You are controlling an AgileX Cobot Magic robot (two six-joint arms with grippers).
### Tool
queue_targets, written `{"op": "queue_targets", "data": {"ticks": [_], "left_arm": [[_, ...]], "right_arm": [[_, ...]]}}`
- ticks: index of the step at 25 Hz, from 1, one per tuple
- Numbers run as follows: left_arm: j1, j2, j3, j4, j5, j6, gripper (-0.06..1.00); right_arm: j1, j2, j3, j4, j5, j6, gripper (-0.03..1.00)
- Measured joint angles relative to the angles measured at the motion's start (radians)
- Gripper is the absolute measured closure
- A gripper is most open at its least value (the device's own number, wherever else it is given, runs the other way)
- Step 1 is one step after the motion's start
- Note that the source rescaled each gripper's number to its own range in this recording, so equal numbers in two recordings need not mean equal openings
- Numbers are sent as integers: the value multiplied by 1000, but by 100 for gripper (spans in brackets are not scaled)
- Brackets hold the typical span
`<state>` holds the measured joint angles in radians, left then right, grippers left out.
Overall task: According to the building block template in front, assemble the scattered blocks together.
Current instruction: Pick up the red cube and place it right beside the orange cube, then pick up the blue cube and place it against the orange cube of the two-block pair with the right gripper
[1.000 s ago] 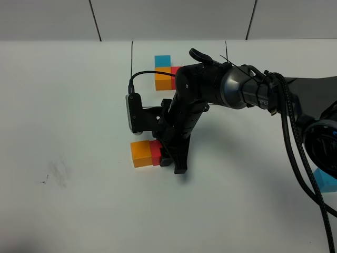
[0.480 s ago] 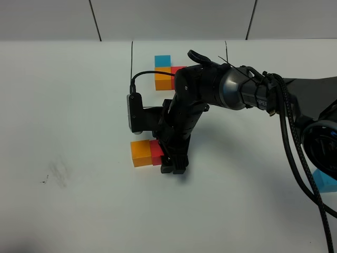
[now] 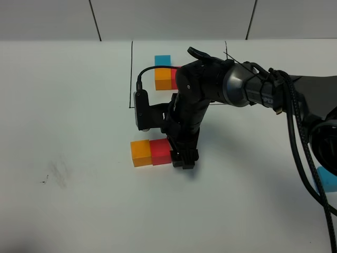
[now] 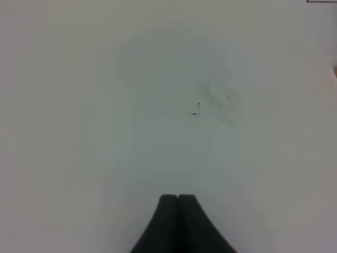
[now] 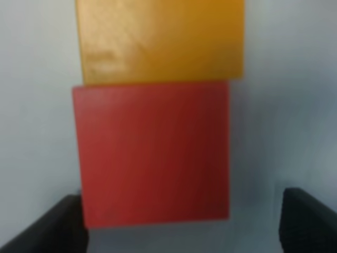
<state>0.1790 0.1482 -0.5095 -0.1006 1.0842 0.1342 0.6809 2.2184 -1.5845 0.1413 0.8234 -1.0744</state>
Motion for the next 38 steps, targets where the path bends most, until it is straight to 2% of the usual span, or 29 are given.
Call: {"op": "queue_targets", "data": {"ticks": [10,15,26,30,33,38], "left_arm": [[0,0,0,0,-1,0,94],[0,0,0,0,-1,0,94],[0,0,0,0,-1,0,94],[0,0,0,0,-1,0,94],[0,0,0,0,-1,0,94],[0,0,0,0,0,0,94]], "right_arm": [[-43,-114,0,-75,123,90,18],[-67,-191,0,-141,174,182,18],[-164,-302,0,-186,376,365,20],[-185,-348,43,-204,381,404,27],[-214,-407,120,-204,346,423,32],[-269,-514,261,-205,276,478,34]]}}
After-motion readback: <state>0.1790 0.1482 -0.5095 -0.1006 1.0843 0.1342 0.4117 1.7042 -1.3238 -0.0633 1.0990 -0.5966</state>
